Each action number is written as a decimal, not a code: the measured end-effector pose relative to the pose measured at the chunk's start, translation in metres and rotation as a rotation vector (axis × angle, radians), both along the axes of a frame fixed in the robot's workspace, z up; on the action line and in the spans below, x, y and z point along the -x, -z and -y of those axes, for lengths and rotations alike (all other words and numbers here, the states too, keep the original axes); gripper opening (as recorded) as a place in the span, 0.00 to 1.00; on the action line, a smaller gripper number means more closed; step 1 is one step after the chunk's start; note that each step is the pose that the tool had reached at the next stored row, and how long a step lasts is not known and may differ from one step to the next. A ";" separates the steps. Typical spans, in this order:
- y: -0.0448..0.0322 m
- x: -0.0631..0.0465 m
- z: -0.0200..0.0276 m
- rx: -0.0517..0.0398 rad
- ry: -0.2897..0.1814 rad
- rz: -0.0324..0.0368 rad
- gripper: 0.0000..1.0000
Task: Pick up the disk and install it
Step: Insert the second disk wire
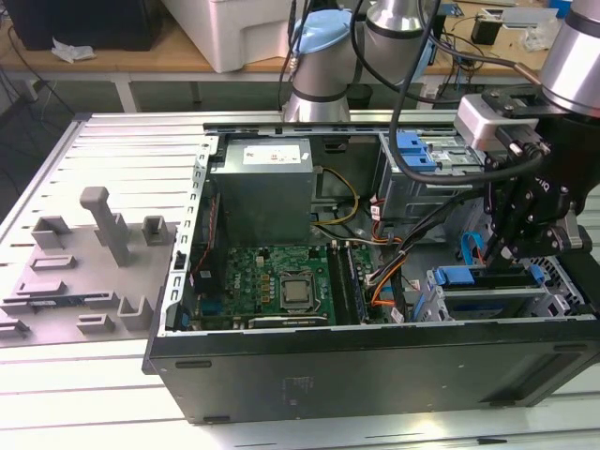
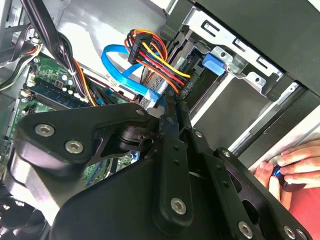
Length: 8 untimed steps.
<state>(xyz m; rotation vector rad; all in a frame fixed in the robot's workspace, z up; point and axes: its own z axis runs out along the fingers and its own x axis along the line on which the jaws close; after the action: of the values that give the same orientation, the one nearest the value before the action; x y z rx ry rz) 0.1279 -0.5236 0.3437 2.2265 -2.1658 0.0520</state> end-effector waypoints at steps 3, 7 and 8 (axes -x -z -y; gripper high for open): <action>0.0003 0.000 0.0000 0.0001 0.000 0.0001 0.16; 0.0011 0.000 0.0000 0.0000 0.000 0.0001 0.16; 0.0015 0.000 0.0000 0.0000 0.000 0.0001 0.16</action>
<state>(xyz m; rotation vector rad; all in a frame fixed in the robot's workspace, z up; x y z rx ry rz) 0.1281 -0.5236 0.3421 2.2266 -2.1658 0.0521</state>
